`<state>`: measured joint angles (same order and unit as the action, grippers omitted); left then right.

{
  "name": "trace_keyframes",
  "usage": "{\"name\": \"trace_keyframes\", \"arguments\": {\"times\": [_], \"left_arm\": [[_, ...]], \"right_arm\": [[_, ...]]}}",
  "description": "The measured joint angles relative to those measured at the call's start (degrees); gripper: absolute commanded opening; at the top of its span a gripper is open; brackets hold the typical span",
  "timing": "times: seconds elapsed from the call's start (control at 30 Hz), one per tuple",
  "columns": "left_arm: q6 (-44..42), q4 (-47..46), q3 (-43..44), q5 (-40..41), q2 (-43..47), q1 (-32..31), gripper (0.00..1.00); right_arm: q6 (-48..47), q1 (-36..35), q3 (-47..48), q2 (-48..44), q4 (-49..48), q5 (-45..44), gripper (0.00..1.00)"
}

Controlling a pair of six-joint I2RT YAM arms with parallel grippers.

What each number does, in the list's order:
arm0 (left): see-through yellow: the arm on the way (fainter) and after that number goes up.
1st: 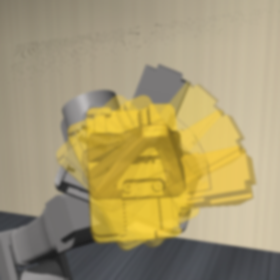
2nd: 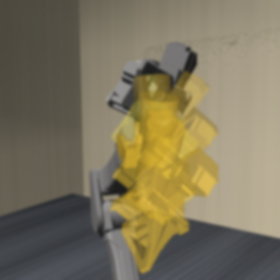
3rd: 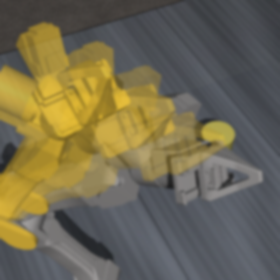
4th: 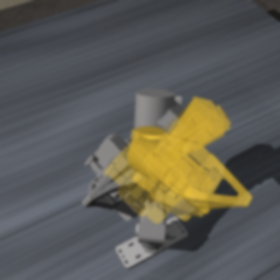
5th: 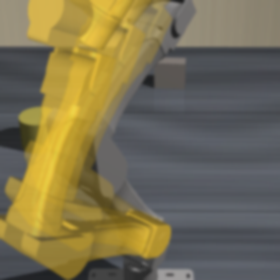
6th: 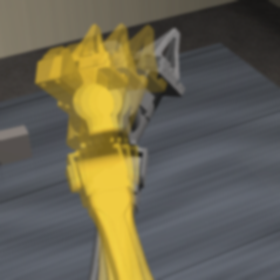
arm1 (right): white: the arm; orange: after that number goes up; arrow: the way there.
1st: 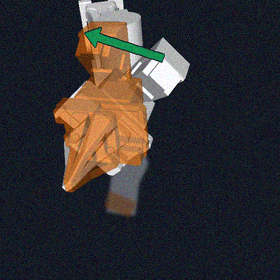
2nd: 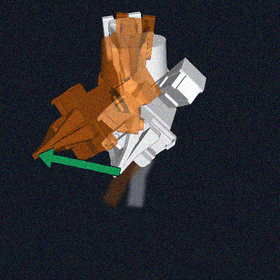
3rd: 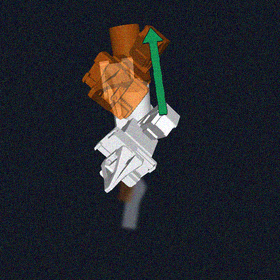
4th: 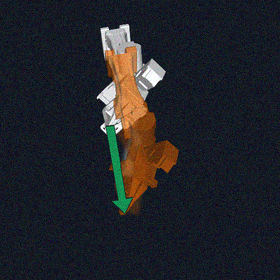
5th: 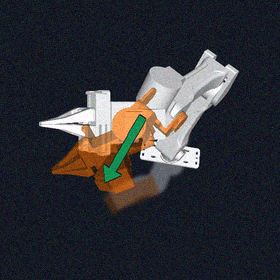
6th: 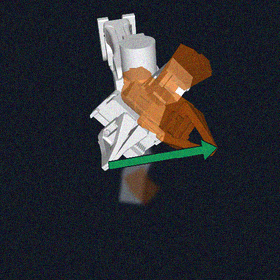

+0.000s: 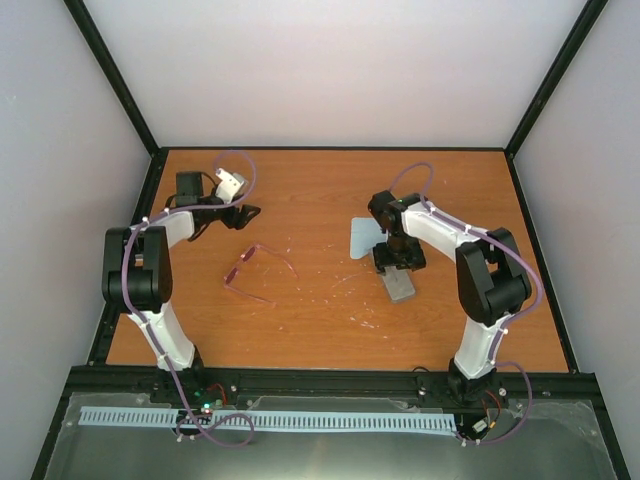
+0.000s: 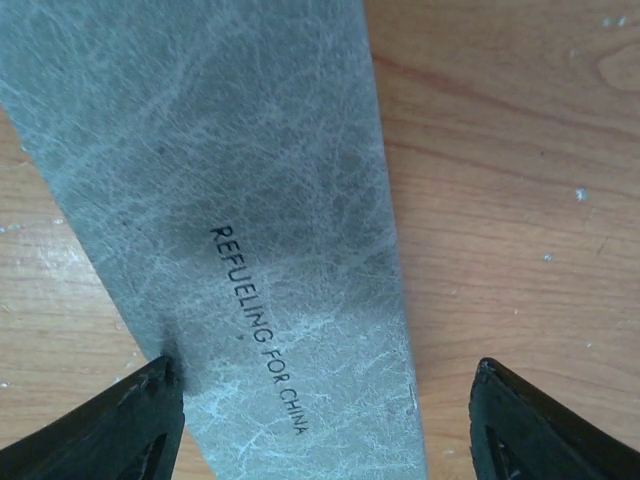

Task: Organize the sunglasses
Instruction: Pick up the sunglasses case from the center of the board.

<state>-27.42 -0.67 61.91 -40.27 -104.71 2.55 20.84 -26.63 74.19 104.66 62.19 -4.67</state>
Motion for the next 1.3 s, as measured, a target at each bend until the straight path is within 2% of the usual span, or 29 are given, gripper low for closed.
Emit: {"name": "trace_keyframes", "arguments": {"times": [0.1, 0.5, 0.6, 0.7, 0.9, 1.0, 1.13, 1.2, 1.3], "left_arm": [[0.0, -0.02, -0.39, 0.02, 0.17, 0.0, 0.78], [0.0, -0.2, -0.74, 0.11, 0.2, 0.0, 0.78], [0.0, -0.22, -0.76, 0.13, 0.2, 0.0, 0.78], [0.0, -0.24, -0.81, 0.11, 0.2, 0.0, 0.78], [0.0, -0.74, -0.81, -0.11, 0.2, 0.0, 0.78], [0.17, -0.76, -0.81, -0.61, 0.2, -0.07, 0.78], [1.49, -0.11, -0.04, -2.36, 0.2, -0.87, 0.9], [3.13, 0.48, 1.25, -3.93, 0.2, -1.7, 0.91], [6.58, 0.46, 3.76, -7.26, 0.2, -3.32, 0.97]], "right_arm": [[-1.44, 0.0, 0.57, 0.5, -0.13, 0.2, 0.8], [-6.29, -0.02, 0.35, 3.3, -2.58, 2.12, 0.79], [-6.93, -0.02, 0.26, 4.02, -2.54, 2.1, 0.7], [-7.65, -0.02, 0.28, 4.24, -2.54, 1.84, 0.52], [-7.98, -0.02, 0.44, 4.24, -2.21, 1.7, 0.38], [-7.96, -0.02, 1.77, 4.24, -0.37, 1.86, 0.34], [-7.96, -0.04, 9.75, 4.24, 4.35, 2.91, 0.31], [-8.15, -0.04, 15.8, 4.15, 5.44, 5.05, 0.29], [-9.4, -0.07, 24.72, 4.04, 4.87, 10.19, 0.24]]}}
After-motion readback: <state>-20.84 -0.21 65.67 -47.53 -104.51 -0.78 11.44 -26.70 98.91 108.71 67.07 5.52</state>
